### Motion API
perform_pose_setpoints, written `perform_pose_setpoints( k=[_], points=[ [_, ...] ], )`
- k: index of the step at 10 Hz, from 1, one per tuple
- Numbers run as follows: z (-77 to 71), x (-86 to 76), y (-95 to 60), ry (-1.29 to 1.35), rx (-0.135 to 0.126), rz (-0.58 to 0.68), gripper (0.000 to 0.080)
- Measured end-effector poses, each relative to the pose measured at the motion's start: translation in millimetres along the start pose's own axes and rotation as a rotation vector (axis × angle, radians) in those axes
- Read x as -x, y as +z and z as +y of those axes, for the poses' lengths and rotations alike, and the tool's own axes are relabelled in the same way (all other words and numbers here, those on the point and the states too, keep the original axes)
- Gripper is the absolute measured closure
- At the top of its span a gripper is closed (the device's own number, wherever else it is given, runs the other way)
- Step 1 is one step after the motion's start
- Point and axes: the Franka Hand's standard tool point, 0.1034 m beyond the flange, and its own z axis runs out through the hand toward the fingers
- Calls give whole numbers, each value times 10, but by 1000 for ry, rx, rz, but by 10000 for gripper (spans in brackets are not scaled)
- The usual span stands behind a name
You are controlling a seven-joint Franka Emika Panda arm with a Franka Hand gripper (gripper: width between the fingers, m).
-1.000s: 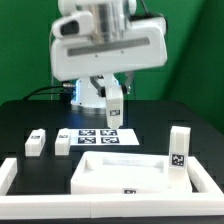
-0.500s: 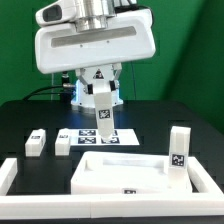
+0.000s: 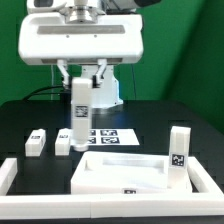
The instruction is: Assemble desk
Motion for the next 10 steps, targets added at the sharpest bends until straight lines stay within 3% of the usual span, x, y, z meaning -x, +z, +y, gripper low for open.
perform_pose_setpoints(
  k=[1,2,4,5,6,7,9,10],
  points=[
    [73,61,34,-9,55,45,509],
    [13,98,67,9,21,18,509],
    [-27,99,67,25,11,13,509],
    [-140,131,79,50,-22,-16,509],
    [-263,150,45,82,-92,-79,509],
    [-337,125,4,105,-113,-89,509],
    [-624,155,27,110,-142,-105,509],
    [-580,159,33,113,-137,-106,509]
  ],
)
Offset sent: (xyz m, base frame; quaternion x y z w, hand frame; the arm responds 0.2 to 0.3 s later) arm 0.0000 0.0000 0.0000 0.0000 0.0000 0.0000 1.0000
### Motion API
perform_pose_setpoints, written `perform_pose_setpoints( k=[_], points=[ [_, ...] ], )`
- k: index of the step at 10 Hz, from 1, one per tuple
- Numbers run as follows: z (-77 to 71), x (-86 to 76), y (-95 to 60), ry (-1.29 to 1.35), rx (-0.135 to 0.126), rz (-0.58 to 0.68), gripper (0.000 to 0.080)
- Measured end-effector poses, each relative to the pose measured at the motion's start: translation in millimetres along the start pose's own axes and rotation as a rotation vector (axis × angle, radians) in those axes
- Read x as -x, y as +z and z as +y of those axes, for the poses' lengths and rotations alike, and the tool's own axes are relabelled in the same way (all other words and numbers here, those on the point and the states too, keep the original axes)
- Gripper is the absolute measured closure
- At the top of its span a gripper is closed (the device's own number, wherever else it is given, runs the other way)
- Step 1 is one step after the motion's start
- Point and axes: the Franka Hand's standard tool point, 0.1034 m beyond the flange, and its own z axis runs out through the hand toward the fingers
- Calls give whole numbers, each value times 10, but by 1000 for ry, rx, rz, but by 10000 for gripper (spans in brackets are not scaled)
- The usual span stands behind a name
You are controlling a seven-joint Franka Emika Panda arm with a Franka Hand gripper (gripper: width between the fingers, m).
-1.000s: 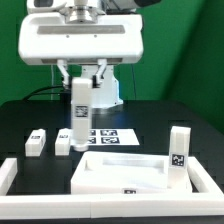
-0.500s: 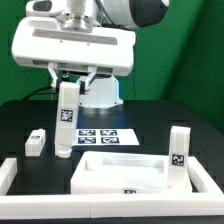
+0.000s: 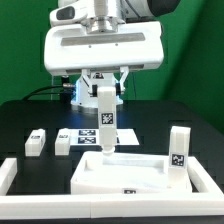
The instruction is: Assemble desk
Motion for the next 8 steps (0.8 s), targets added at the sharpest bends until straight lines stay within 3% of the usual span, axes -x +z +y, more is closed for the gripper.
perform_pose_setpoints(
  k=[2,3,4,5,6,8],
  points=[
    [37,18,8,-11,-4,-12,509],
    [194,33,14,-9,-34,-57,509],
    [281,-11,18,10,-36,-56,509],
    [269,-12,58,9,-39,-59,509],
    [292,-14,102,7,-29,-53,509],
    [389,-8,214,2,19,-15,509]
  ],
)
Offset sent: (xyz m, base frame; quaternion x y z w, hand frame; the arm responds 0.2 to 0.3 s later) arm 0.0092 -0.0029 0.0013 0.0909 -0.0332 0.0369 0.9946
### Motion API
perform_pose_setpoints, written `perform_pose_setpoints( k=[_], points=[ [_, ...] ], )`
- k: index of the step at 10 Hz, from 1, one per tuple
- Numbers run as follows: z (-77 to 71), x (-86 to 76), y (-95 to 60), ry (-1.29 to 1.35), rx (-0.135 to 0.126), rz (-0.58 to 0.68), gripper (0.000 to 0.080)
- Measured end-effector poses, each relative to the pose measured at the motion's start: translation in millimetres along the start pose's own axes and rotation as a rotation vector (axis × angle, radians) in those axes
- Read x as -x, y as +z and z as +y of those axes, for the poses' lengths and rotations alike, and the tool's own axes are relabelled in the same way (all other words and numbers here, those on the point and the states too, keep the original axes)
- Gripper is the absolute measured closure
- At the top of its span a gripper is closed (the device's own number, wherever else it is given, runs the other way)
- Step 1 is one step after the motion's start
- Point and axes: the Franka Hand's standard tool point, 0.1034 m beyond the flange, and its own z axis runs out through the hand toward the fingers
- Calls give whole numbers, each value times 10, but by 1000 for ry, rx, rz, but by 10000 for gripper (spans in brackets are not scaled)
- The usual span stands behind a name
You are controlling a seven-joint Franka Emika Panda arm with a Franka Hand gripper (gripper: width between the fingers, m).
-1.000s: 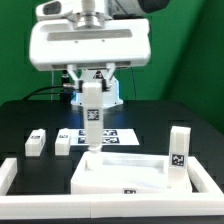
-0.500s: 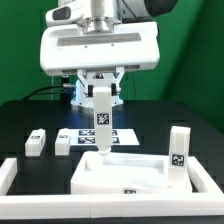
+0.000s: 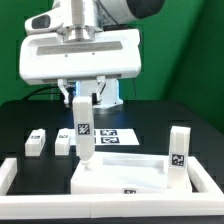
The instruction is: Assemble desk
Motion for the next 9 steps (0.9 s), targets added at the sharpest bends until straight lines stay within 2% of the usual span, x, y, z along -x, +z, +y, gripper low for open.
perform_pose_setpoints(
  k=[2,9],
  points=[
    [31,-15,50,-18,28,25,509],
    [-4,66,169,10,38,26,509]
  ],
)
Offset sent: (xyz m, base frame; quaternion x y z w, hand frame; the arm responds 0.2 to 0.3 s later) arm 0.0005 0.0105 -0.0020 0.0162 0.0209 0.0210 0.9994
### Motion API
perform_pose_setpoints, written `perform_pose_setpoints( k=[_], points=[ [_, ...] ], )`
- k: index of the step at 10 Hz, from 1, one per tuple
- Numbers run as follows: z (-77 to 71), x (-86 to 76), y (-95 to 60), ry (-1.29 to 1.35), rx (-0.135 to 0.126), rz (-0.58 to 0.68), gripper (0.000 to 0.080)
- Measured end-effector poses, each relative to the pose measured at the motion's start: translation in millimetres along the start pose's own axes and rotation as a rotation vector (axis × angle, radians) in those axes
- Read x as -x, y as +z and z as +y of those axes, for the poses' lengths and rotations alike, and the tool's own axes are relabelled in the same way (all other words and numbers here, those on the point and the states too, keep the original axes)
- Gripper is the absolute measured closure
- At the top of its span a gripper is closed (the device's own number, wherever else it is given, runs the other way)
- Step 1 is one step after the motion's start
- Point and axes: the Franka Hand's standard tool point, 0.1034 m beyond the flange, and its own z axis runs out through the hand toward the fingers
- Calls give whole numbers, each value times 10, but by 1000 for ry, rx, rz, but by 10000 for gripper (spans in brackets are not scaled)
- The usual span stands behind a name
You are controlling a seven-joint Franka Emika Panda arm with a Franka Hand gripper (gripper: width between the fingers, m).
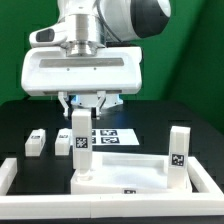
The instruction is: Assemble desk
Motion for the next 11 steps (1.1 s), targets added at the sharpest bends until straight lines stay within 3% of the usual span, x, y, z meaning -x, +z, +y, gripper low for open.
perform_pose_setpoints(
  k=[5,11],
  points=[
    [-29,-41,27,11,26,47,509],
    [-107,41,69,19,22,36,509]
  ],
)
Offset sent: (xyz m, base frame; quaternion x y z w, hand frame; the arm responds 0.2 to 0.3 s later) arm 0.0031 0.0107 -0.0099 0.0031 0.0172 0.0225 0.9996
